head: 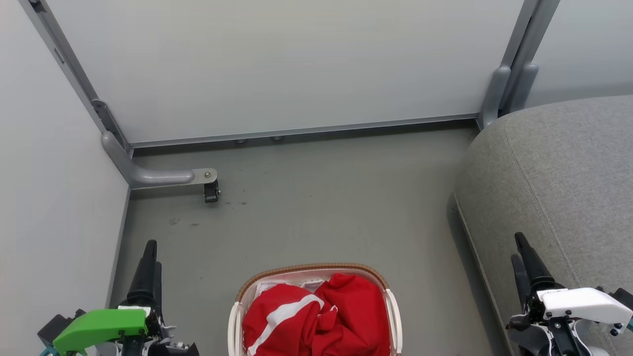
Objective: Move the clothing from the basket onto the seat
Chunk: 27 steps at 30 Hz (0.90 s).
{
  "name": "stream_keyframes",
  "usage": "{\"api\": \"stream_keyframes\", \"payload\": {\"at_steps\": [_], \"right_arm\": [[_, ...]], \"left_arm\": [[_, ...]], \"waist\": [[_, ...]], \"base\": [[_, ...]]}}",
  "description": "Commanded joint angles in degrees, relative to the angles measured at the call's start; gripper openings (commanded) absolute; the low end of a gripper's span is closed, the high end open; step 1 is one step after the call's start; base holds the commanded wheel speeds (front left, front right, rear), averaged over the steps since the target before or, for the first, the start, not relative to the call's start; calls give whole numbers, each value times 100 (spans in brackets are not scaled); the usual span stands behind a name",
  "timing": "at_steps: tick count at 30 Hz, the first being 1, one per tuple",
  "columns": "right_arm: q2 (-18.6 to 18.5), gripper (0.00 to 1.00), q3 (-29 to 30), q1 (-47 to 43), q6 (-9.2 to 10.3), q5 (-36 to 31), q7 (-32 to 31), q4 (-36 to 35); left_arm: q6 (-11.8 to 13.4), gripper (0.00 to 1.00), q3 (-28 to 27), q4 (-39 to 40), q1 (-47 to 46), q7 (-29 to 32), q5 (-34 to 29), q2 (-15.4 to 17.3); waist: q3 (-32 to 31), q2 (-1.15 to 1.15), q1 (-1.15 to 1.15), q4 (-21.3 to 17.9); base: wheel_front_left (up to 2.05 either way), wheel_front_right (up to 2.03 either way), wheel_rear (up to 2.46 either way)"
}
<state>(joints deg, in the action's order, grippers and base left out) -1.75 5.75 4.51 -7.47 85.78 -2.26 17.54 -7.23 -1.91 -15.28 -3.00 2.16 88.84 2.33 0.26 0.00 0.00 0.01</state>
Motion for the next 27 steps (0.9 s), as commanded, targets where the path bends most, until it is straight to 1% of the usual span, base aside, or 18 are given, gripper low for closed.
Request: {"api": "stream_keyframes", "payload": {"at_steps": [1,10,17,27], "right_arm": [[-52,100,34,91,-2,-181,71,-64],[-63,100,101,110,-2,-1267,288,-264],[-71,100,78,99,-2,-2134,444,-493],[-79,100,31,20,-2,-3225,644,-666]], "left_arm": [[-10,100,19,119,-36,-64,-147,24],[-8,100,96,375,-58,-281,-1206,30],[89,100,291,547,-34,-436,-2064,34],[243,100,512,563,6,-636,-2960,40]], "waist": [[2,0,0,0],[17,0,0,2],[25,0,0,7],[35,0,0,16]], "base": [[0,0,0],[0,0,0],[0,0,0],[0,0,0]]}}
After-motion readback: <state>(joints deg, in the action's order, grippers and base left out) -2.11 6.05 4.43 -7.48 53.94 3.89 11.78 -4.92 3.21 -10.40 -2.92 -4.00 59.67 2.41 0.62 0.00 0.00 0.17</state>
